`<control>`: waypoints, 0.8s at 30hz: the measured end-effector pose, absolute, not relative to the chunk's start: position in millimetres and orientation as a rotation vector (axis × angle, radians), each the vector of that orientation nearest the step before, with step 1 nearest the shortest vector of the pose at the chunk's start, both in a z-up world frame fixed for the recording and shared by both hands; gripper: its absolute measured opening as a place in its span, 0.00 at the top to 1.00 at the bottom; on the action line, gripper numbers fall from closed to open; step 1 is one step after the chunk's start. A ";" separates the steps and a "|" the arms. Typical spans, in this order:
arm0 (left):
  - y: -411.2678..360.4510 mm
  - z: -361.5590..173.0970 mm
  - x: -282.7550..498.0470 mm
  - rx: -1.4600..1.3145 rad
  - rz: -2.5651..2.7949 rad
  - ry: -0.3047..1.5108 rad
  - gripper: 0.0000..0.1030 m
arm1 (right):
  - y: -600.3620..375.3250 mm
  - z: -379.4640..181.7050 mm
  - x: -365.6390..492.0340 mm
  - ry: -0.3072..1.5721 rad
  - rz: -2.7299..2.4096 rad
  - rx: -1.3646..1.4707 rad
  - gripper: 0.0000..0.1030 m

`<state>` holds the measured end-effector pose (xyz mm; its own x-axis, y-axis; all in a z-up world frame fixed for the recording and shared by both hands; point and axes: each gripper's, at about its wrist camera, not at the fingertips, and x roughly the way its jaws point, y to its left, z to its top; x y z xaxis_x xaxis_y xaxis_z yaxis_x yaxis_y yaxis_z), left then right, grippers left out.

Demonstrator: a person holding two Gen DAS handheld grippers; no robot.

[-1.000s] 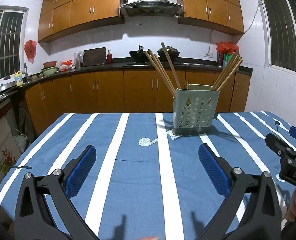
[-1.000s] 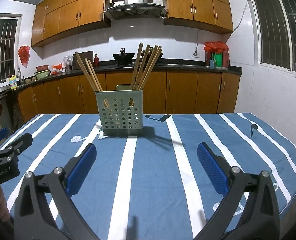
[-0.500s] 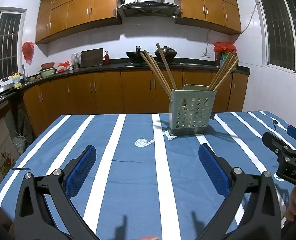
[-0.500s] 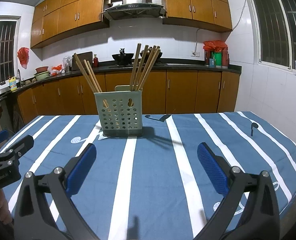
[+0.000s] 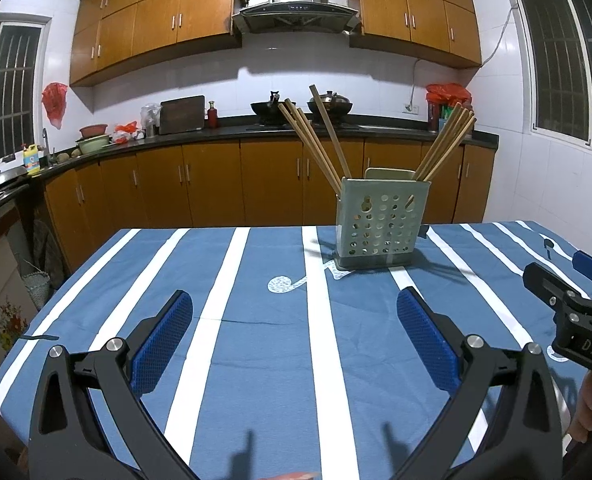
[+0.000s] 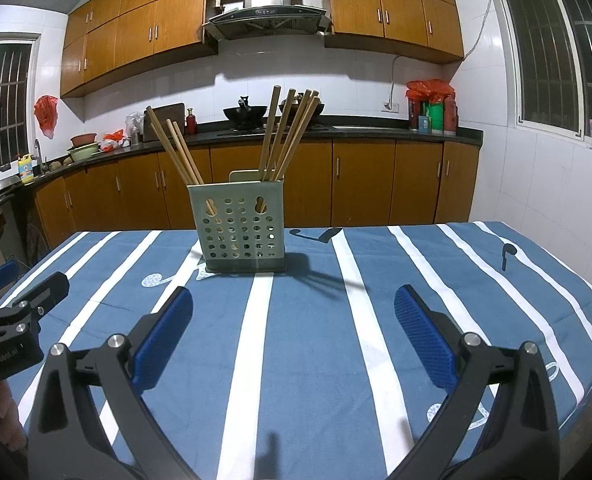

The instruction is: Organize utensils

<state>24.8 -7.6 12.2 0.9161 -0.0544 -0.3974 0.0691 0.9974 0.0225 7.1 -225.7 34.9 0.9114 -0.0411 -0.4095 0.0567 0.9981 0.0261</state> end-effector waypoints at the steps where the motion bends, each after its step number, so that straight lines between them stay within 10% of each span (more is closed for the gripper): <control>1: -7.9 12.3 24.8 0.036 -0.064 0.408 0.02 | -225.7 34.9 7.1 0.421 -0.050 0.037 0.04; 24: -10.5 11.8 25.6 0.034 -0.063 0.411 0.02 | -225.3 35.4 7.1 0.426 -0.049 0.043 0.04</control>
